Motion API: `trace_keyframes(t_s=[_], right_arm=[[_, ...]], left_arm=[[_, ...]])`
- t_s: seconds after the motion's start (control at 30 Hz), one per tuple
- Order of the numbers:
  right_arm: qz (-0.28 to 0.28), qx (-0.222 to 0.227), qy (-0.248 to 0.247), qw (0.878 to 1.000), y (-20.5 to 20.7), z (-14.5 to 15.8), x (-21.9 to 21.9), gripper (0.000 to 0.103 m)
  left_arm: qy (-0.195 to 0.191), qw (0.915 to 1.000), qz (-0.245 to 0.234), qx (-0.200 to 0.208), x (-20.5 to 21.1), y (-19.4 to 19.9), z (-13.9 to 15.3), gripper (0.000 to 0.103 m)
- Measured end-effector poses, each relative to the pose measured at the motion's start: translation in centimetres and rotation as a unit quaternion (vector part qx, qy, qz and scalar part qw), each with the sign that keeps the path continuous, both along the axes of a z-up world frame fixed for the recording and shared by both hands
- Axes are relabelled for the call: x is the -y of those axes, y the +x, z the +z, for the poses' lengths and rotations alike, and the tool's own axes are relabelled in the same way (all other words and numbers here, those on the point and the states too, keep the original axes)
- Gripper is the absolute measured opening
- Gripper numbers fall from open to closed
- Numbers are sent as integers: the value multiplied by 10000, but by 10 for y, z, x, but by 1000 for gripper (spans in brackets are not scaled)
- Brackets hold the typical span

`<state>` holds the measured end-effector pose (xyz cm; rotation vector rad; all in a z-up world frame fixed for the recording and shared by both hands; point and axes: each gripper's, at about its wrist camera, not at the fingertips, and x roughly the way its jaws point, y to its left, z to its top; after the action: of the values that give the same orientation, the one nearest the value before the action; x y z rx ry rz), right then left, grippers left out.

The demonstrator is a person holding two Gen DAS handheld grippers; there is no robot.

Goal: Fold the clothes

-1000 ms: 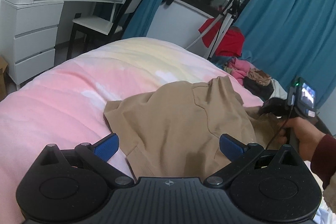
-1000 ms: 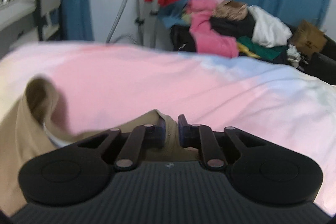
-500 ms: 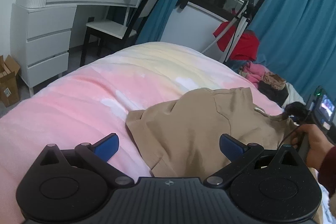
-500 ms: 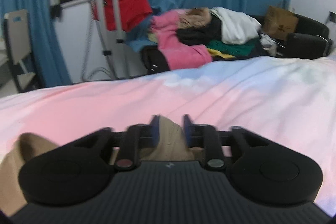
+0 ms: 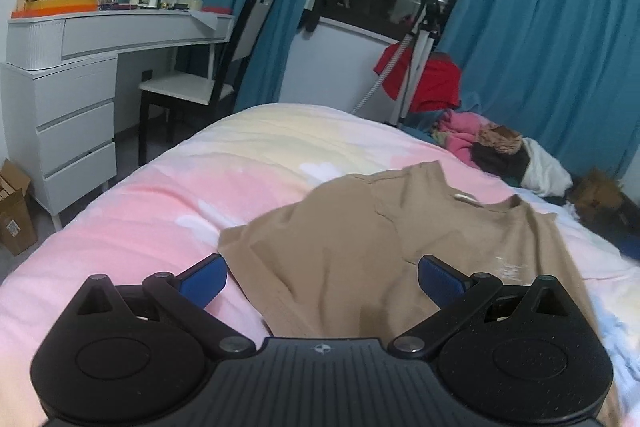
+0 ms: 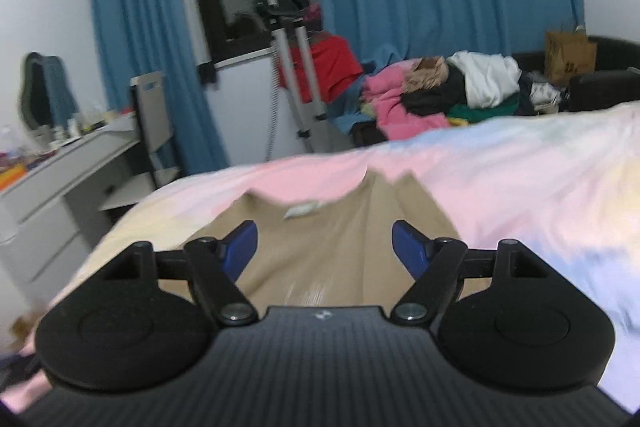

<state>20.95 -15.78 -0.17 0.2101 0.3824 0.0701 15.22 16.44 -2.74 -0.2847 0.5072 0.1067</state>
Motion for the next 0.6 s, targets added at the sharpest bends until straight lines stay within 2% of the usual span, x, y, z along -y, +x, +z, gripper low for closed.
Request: trace_keyframes(t_s=[0.1,0.2,0.27,0.37,0.47,0.6], right_arm=[[32,111,84,9999,-60,5,11,76],[95,187,-40,9998,-98,12,16,76],[144,348,-73,9993,-118,16,20,76],[119,406,140,9990,-135,15,30,76],[69,409,388,9984,-142,12,41,76],[80,277,779,9965,-140,5,53,79]], left_arm=[[414,9988,-60,236,16,-23,12,103],[745,9961,-213,424,31,-45,22,103],[651,9968,-287,360,36,-51,25,103],[347,9988,-300,169,35,-52,22,103],[-234,9994,-153,-205,18,-43,11,103],[-1317,9890,241,-626,-16,-28,-14,101]])
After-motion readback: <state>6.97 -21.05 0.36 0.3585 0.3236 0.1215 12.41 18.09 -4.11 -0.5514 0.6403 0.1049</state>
